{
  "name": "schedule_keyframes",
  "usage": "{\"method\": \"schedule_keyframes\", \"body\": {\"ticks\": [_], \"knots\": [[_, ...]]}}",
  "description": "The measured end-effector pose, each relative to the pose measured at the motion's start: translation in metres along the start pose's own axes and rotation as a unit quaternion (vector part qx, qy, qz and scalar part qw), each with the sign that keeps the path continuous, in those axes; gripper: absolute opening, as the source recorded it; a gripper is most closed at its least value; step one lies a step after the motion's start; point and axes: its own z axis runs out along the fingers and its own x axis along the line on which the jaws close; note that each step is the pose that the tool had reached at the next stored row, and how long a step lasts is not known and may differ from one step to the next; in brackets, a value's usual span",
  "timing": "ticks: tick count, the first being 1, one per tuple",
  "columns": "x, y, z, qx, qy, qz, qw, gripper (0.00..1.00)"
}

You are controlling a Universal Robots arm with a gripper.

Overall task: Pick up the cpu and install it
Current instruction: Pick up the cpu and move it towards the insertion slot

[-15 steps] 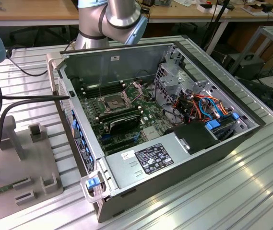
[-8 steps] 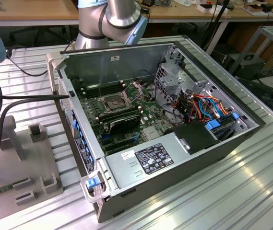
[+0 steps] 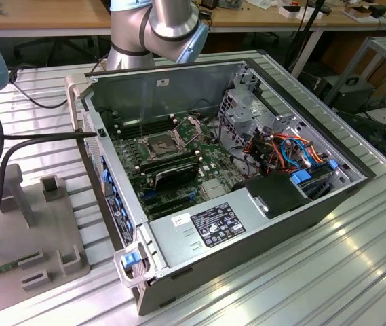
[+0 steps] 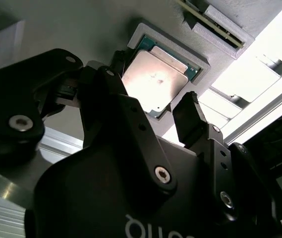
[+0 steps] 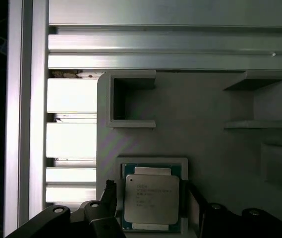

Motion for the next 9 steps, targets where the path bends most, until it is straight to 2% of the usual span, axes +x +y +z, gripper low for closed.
{"method": "schedule_keyframes", "body": {"ticks": [9], "knots": [[0.0000, 0.0006, 0.0004, 0.0001, 0.0001, 0.000, 1.00000, 0.66]]}}
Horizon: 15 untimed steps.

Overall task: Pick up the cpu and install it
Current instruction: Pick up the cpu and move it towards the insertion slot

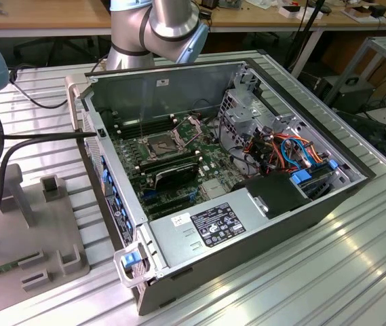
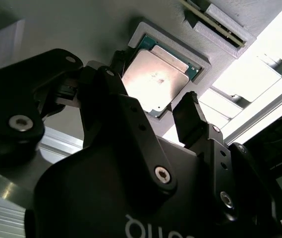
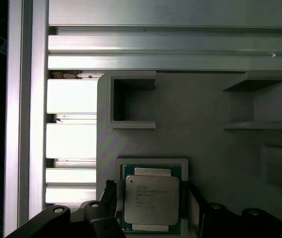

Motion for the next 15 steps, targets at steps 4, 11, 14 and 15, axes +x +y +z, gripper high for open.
{"method": "schedule_keyframes", "body": {"ticks": [4, 11, 14, 15], "knots": [[0.0000, 0.0000, 0.0001, 0.0000, 0.0000, 0.000, 1.00000, 0.66], [0.0000, -0.0004, 0.0000, 0.0000, 0.0001, -0.002, 1.00000, 0.66], [0.0000, -0.0004, 0.0001, 0.0000, 0.0003, -0.005, 0.99999, 0.66], [-0.0001, -0.0003, 0.0001, 0.0000, 0.0003, -0.005, 0.99999, 0.66]]}}
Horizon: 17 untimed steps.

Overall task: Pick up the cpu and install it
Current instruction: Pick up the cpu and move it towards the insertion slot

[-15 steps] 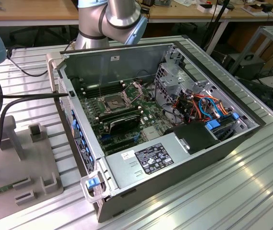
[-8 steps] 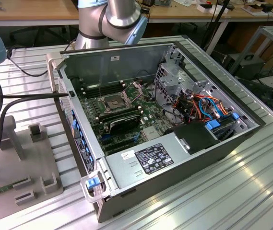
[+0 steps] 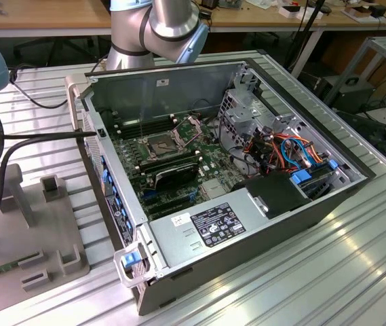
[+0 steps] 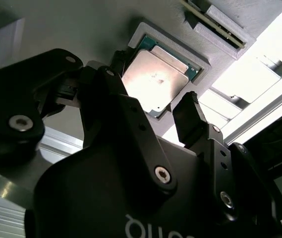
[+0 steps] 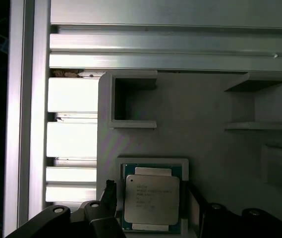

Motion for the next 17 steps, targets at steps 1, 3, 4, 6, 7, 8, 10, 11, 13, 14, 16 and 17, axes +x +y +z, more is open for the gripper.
{"method": "schedule_keyframes", "body": {"ticks": [1, 3, 4, 6, 7, 8, 10, 11, 13, 14, 16, 17], "knots": [[0.0000, 0.0000, 0.0000, 0.0000, 0.0000, 0.000, 1.00000, 0.66], [0.0000, -0.0001, 0.0001, 0.0000, 0.0000, 0.000, 1.00000, 0.66], [0.0000, -0.0001, 0.0001, 0.0000, 0.0000, 0.000, 1.00000, 0.66], [0.0000, -0.0001, 0.0003, 0.0000, 0.0000, 0.000, 1.00000, 0.66], [0.0000, -0.0002, 0.0006, 0.0000, 0.0000, 0.000, 1.00000, 0.57], [0.0000, -0.0002, 0.0007, 0.0000, 0.0000, 0.000, 1.00000, 0.55], [0.0000, -0.0002, 0.0007, 0.0000, 0.0001, 0.000, 1.00000, 0.55], [0.0000, -0.0002, 0.0007, 0.0000, 0.0000, 0.000, 1.00000, 0.55], [-0.0001, -0.0001, -0.0001, -0.0002, -0.0003, 0.000, 1.00000, 0.55], [0.0000, -0.0001, -0.0011, 0.0000, 0.0000, 0.000, 1.00000, 0.55], [0.0000, 0.0000, -0.0031, 0.0000, 0.0000, 0.000, 1.00000, 0.55], [0.0000, 0.0000, -0.0040, 0.0000, 0.0000, 0.000, 1.00000, 0.55]]}}
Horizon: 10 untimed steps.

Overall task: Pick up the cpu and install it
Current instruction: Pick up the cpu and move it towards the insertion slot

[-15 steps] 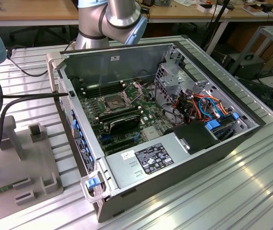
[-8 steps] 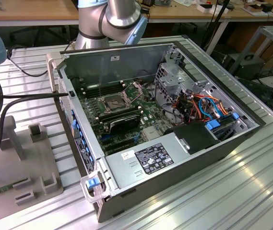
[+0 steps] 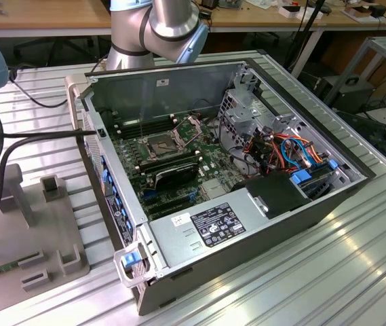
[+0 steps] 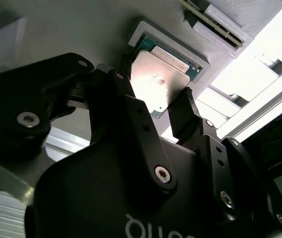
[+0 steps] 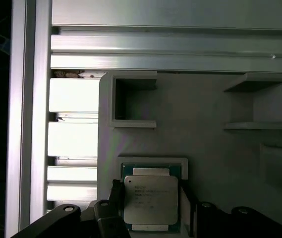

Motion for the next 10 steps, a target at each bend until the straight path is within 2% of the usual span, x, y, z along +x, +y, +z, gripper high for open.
{"method": "schedule_keyframes", "body": {"ticks": [7, 10], "knots": [[0.0000, 0.0000, -0.0004, 0.0000, 0.0000, 0.000, 1.00000, 0.55], [0.0001, 0.0001, -0.0027, 0.0001, 0.0001, 0.000, 1.00000, 0.55]]}}
